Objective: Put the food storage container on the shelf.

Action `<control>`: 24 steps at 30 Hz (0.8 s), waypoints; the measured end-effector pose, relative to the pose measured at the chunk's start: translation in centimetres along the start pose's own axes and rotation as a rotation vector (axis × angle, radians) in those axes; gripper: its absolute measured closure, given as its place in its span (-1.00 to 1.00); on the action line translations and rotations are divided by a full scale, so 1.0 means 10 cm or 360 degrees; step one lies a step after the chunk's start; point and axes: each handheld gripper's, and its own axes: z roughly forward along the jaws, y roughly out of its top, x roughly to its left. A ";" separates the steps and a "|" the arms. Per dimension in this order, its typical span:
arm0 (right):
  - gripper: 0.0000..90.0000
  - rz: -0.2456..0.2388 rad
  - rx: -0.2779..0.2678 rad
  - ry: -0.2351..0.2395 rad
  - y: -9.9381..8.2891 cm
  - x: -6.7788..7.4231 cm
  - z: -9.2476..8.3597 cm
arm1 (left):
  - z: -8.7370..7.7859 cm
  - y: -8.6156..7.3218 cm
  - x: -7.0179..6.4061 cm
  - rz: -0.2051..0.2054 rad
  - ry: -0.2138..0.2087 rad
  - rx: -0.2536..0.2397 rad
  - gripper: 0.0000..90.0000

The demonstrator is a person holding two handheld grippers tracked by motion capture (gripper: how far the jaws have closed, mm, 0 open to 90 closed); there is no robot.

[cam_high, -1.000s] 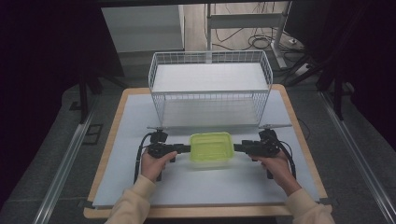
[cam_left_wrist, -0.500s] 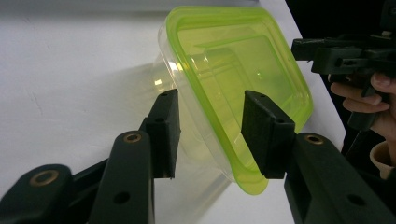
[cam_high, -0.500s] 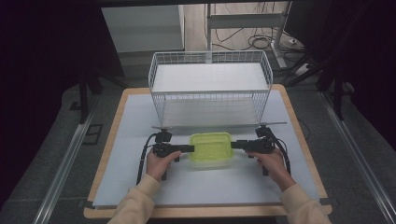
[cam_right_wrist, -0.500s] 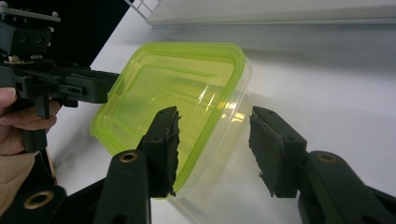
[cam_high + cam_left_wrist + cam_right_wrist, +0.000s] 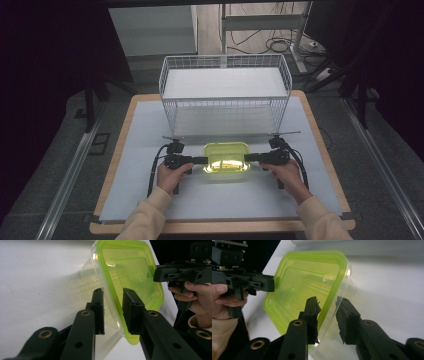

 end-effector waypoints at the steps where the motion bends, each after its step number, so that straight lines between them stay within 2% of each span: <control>1: 0.61 0.0001 0.0000 0.0003 0.00 0.00 0.00 | 0.00 0.00 -0.01 0.0010 0.0004 0.0003 0.63; 4: 0.70 0.0029 -0.0020 0.0023 0.00 0.01 -0.04 | -0.02 0.00 -0.02 0.0013 -0.0018 -0.0007 0.70; 8: 0.80 0.0032 -0.0044 0.0038 0.01 0.03 -0.08 | -0.03 -0.01 -0.06 0.0036 0.0004 -0.0006 0.79; 12: 0.80 0.0033 -0.0036 0.0034 0.01 0.04 -0.09 | -0.04 -0.01 -0.09 0.0061 0.0025 -0.0007 0.80; 24: 0.80 0.0021 -0.0075 0.0076 0.05 0.15 -0.17 | -0.16 0.02 -0.17 0.0088 -0.0012 -0.0037 0.80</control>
